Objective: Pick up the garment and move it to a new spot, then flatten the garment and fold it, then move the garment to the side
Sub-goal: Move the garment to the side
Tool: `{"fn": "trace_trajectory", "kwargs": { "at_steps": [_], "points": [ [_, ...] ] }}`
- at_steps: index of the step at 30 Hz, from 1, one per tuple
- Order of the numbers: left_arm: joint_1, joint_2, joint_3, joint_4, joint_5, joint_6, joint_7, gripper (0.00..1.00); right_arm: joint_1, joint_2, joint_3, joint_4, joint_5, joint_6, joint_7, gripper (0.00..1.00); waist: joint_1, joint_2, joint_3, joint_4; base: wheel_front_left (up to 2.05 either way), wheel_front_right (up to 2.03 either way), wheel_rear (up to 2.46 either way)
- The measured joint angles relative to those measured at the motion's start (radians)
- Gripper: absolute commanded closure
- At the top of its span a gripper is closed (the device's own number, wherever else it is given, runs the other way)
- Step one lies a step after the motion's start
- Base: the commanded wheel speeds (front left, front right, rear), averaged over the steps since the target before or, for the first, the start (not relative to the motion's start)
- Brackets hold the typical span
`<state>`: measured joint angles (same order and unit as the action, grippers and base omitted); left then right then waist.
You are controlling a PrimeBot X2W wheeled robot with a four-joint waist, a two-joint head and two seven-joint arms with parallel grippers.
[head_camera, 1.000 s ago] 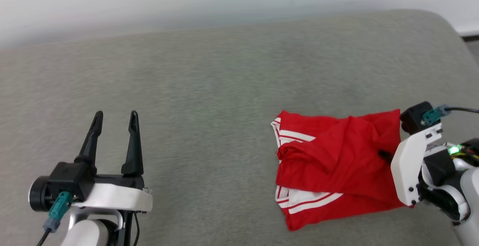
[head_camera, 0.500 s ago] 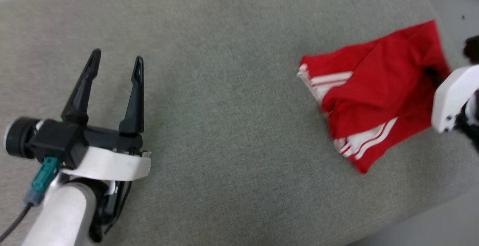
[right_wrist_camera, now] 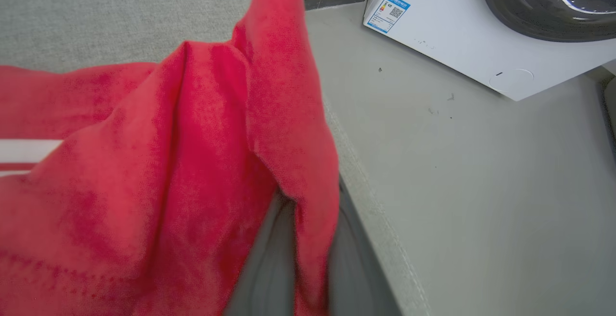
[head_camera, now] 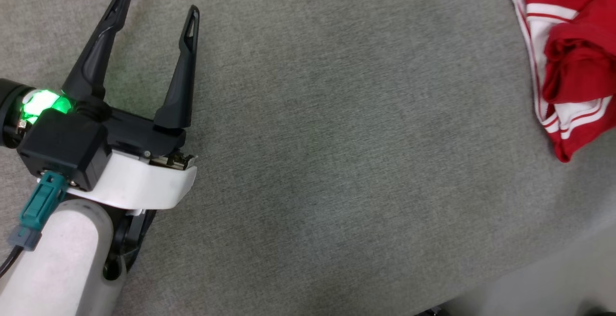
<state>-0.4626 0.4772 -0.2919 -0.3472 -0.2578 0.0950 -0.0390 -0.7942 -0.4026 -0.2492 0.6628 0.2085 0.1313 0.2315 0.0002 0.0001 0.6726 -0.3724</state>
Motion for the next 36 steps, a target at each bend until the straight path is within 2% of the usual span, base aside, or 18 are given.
{"fn": "trace_trajectory", "kwargs": {
  "at_steps": [2,3,4,5,11,16,21,27,28,29,36],
  "points": [
    [-0.009,0.002,-0.006,-0.001,0.001,-0.004,0.002,0.00,-0.008,0.021,-0.013,0.034,-0.018,0.000,-0.040,1.00,0.0000,0.0000,0.021,0.004,0.00,0.00,0.00],
    [-0.013,0.002,-0.007,-0.001,0.002,-0.006,0.002,0.00,-0.013,0.029,-0.021,0.049,-0.024,0.000,-0.067,0.80,0.0000,0.0000,0.029,0.007,0.00,0.00,0.00],
    [-0.016,0.002,-0.009,0.000,0.002,-0.006,0.002,0.00,-0.020,0.034,-0.029,0.063,-0.031,0.000,-0.095,0.04,0.0000,0.0000,0.034,0.011,0.00,0.00,0.00],
    [-0.017,0.002,-0.010,0.001,0.002,-0.006,0.002,0.00,-0.025,0.034,-0.030,0.075,-0.049,0.000,-0.119,0.00,0.0000,0.0000,0.036,0.014,0.00,0.00,0.00],
    [-0.013,-0.006,-0.009,0.028,-0.006,0.002,-0.017,0.00,-0.051,0.031,-0.061,0.106,-0.144,0.000,-0.261,0.00,-0.0001,0.0000,0.011,0.020,0.00,0.00,0.00],
    [0.027,-0.027,-0.004,0.071,-0.028,0.016,-0.061,0.00,-0.037,0.031,-0.031,0.058,-0.178,0.000,-0.329,0.00,-0.0001,0.0000,-0.045,0.026,0.00,0.00,0.00],
    [0.085,-0.058,0.002,0.125,-0.056,0.038,-0.110,0.00,0.070,0.053,0.019,-0.068,-0.172,0.000,-0.355,0.00,-0.0001,0.0000,-0.124,0.042,0.00,0.00,0.00],
    [0.161,-0.097,0.014,0.191,-0.093,0.068,-0.156,0.00,0.250,0.125,0.064,-0.281,-0.137,0.000,-0.335,0.00,-0.0002,0.0000,-0.228,0.081,0.00,0.00,0.00],
    [0.198,-0.113,0.019,0.224,-0.109,0.076,-0.174,0.00,0.337,0.161,0.088,-0.373,-0.122,0.000,-0.318,0.00,-0.0003,0.0000,-0.277,0.110,0.00,0.00,0.00],
    [0.211,-0.116,0.022,0.235,-0.114,0.081,-0.178,0.00,0.362,0.176,0.100,-0.400,-0.118,0.000,-0.311,0.00,-0.0003,0.0000,-0.293,0.120,0.00,0.00,0.00],
    [0.279,-0.136,0.049,0.301,-0.143,0.092,-0.204,0.00,0.495,0.223,0.186,-0.531,-0.059,0.000,-0.298,0.00,-0.0003,0.0000,-0.379,0.207,0.00,0.00,0.00]
  ]
}}
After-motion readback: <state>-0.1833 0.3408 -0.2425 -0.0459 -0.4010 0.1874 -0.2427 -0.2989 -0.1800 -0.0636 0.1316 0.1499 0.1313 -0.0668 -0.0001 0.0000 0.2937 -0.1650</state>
